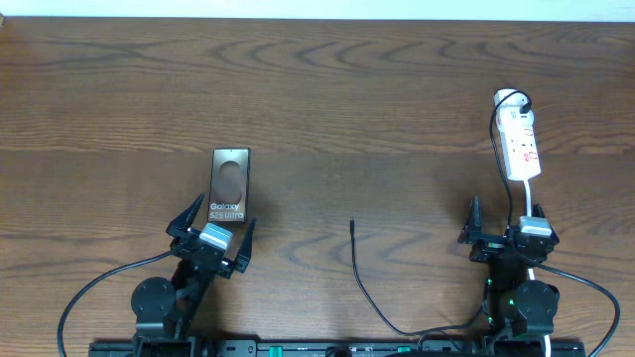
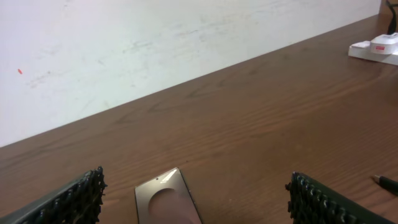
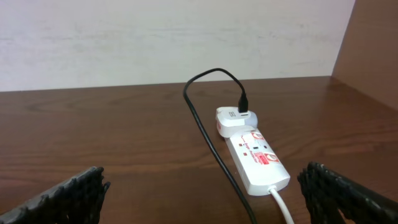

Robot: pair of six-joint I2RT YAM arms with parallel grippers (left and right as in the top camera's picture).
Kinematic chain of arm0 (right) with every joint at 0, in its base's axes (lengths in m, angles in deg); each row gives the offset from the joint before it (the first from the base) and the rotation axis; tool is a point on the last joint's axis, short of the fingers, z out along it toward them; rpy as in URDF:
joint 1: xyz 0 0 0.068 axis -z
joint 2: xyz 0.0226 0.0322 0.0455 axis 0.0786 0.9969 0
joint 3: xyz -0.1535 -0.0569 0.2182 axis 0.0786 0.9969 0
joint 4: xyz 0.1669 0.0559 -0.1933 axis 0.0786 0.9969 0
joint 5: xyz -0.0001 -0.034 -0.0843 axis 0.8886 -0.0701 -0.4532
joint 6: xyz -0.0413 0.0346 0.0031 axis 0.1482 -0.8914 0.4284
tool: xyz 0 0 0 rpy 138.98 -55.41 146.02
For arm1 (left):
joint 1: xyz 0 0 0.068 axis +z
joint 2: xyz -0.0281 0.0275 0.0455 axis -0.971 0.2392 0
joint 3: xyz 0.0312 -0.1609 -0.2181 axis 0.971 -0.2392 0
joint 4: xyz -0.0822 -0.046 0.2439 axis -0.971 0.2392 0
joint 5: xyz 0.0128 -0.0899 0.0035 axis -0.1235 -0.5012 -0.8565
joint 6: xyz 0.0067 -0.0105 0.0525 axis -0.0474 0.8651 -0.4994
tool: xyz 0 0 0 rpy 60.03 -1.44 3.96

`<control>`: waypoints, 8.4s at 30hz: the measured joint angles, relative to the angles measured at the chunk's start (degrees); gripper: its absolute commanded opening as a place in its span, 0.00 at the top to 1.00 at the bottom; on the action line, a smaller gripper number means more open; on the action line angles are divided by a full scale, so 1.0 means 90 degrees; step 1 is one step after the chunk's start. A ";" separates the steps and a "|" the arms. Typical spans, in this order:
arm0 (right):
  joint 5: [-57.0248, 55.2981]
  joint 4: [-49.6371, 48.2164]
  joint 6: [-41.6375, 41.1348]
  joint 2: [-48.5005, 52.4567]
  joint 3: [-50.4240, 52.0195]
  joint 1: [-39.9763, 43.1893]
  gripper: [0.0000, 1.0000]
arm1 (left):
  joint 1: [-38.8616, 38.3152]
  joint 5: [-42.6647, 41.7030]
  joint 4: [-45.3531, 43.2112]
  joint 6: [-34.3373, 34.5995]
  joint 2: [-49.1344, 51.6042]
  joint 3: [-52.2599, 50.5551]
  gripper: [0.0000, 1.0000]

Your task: Plug charger to phone and switch on socket

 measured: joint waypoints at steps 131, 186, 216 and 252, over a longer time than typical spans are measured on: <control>0.0000 -0.0002 0.0002 0.0000 0.0000 0.0000 0.01 | 0.0002 0.0340 0.0019 0.0420 0.0158 0.0015 0.07; 0.0005 0.0000 0.0002 0.0000 0.0000 0.0000 0.01 | 0.0005 0.1190 0.5909 0.1804 0.9656 0.8432 0.07; 0.0007 0.0000 0.0002 0.0000 0.0000 0.0000 0.01 | 0.0005 0.1557 0.5598 0.1885 1.0047 0.8281 0.02; 0.0007 0.0000 0.0002 0.0000 0.0000 0.0000 0.01 | -0.0491 0.2331 0.5316 0.1987 1.1885 0.8191 0.02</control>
